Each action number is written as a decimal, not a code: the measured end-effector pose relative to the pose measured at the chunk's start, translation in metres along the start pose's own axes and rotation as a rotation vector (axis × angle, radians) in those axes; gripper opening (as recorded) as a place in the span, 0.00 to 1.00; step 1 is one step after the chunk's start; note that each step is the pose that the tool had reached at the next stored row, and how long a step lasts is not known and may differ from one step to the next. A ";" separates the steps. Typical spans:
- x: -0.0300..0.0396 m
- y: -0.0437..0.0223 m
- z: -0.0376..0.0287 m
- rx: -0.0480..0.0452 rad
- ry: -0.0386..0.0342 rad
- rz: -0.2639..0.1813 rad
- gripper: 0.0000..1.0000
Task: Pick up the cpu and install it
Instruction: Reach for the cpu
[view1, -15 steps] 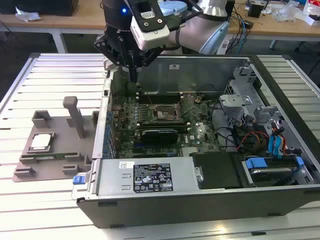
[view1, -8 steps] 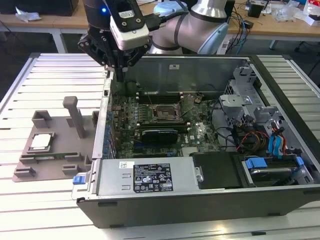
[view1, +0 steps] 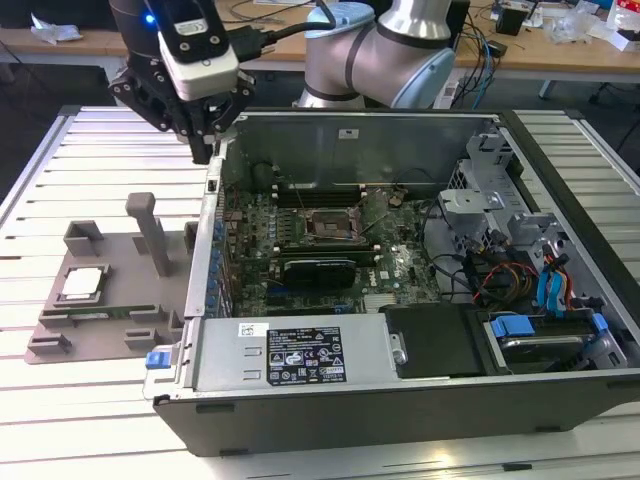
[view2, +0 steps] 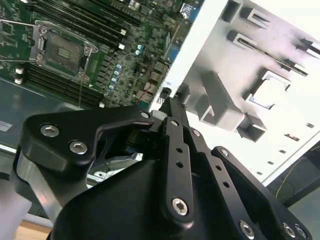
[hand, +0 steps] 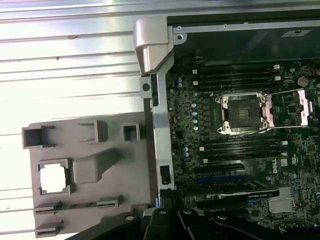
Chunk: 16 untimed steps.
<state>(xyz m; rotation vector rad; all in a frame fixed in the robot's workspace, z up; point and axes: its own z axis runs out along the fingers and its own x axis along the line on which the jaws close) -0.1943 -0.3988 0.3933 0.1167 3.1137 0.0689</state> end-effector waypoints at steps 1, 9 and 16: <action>0.0028 -0.0002 -0.0001 0.0000 -0.0001 0.000 0.11; 0.0307 -0.0023 -0.0008 0.0001 0.0000 0.000 0.11; 0.0561 -0.0042 -0.0015 0.0000 0.0000 0.000 0.11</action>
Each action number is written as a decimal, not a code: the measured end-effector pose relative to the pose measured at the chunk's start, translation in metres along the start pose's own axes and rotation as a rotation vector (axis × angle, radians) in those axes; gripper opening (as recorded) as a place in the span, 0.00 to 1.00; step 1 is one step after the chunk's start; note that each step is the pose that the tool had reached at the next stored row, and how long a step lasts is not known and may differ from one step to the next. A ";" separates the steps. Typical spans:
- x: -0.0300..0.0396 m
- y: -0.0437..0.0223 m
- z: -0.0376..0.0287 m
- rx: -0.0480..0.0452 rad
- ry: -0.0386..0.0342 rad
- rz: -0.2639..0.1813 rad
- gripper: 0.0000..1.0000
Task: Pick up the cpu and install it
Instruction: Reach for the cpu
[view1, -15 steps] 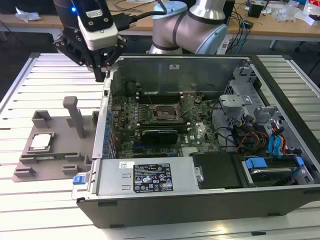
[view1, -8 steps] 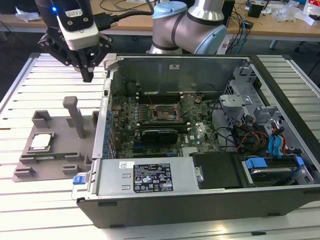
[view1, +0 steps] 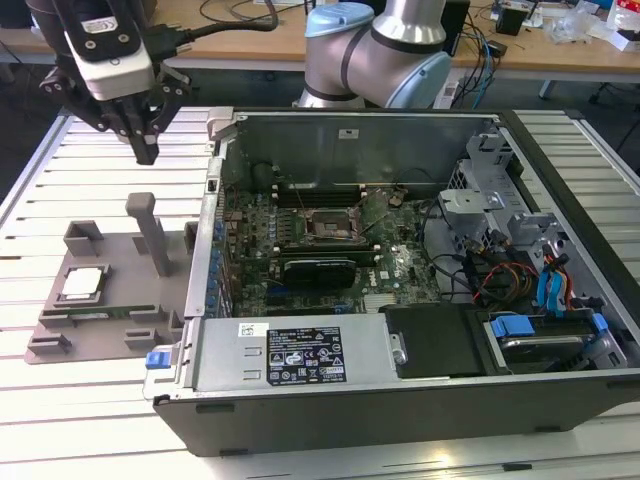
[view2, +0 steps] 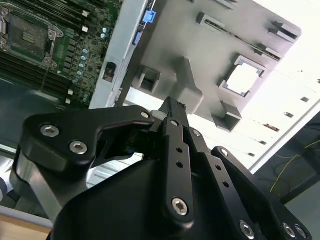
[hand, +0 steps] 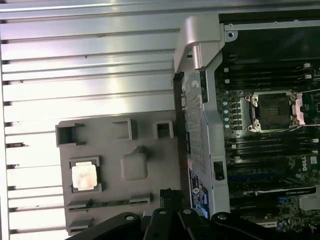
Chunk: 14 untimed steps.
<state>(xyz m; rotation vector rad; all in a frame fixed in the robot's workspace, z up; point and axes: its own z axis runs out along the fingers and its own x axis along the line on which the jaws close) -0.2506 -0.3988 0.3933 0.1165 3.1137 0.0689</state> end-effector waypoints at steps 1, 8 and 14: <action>0.0041 -0.0003 -0.0001 0.0000 -0.0001 0.000 0.11; 0.0260 -0.0019 -0.0007 0.0000 -0.0001 0.000 0.11; 0.0468 -0.0035 -0.0012 0.0000 -0.0001 0.000 0.11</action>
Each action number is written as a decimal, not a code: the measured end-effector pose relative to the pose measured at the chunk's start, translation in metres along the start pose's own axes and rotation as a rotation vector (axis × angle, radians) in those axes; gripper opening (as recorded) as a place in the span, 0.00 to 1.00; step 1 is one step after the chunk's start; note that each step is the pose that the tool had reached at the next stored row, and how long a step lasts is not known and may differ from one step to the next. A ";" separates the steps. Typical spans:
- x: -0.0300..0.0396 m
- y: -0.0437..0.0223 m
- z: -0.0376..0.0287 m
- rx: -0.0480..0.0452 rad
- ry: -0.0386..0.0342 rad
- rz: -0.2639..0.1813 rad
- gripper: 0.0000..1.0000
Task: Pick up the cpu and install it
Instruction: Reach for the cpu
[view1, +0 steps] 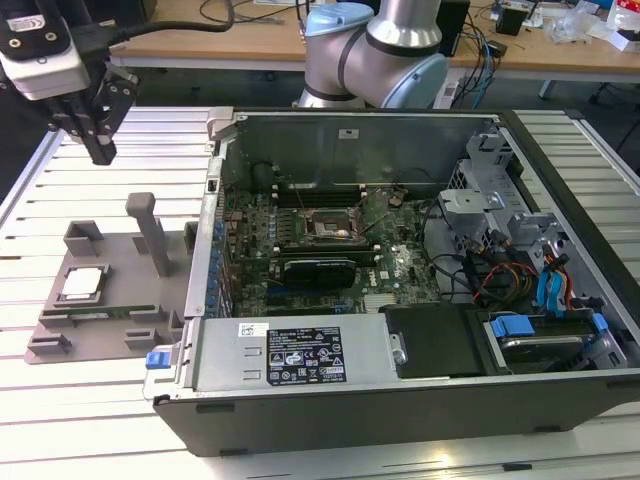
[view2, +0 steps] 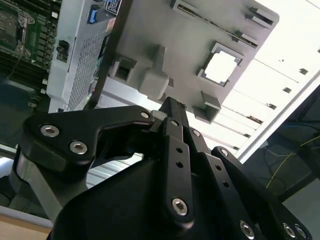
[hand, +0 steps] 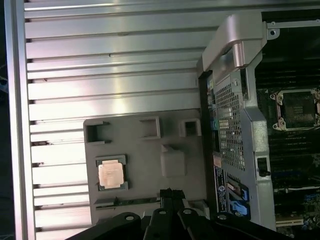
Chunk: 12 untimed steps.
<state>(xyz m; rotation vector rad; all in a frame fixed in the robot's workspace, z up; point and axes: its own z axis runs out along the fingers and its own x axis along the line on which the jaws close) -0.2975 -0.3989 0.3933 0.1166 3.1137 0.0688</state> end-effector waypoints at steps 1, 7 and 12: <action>0.0040 -0.0003 -0.0001 0.0000 0.0000 0.000 0.11; 0.0306 -0.0023 -0.0008 0.0000 0.0000 0.000 0.11; 0.0452 -0.0034 -0.0012 0.0000 0.0000 0.000 0.11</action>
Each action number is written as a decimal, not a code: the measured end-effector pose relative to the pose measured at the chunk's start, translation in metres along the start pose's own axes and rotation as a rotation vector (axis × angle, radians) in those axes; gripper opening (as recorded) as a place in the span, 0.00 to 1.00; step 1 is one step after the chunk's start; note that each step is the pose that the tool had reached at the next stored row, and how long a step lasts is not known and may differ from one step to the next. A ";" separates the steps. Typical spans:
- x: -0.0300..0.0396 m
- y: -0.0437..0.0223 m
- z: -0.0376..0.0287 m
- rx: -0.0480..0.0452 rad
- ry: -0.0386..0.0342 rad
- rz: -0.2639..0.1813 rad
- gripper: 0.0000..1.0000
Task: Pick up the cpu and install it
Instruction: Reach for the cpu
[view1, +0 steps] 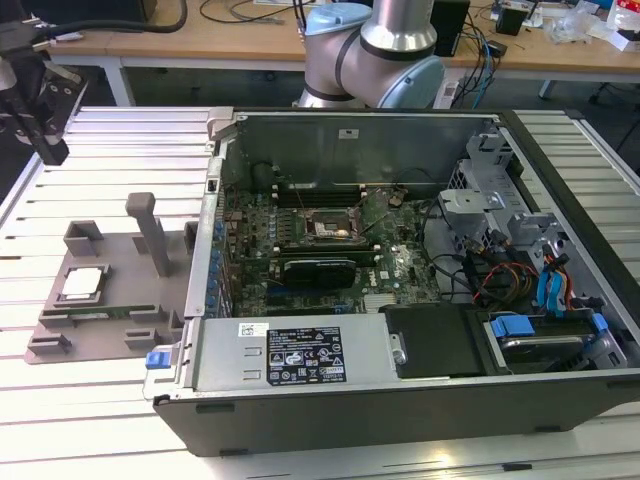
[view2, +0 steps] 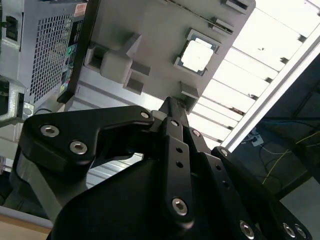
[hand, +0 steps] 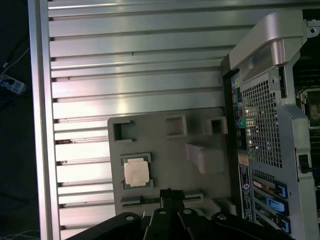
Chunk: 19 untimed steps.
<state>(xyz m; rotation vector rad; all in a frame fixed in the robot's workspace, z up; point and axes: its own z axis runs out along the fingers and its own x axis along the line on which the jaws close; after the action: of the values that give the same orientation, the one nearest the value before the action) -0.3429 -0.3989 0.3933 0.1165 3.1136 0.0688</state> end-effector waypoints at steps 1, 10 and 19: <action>0.0017 -0.0001 -0.0001 0.0000 0.0001 0.000 0.11; 0.0297 -0.0022 -0.0008 0.0000 0.0001 0.000 0.11; 0.0521 -0.0039 -0.0014 0.0001 0.0001 0.000 0.11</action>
<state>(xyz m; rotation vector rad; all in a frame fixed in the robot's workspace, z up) -0.3951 -0.3989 0.3933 0.1166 3.1137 0.0688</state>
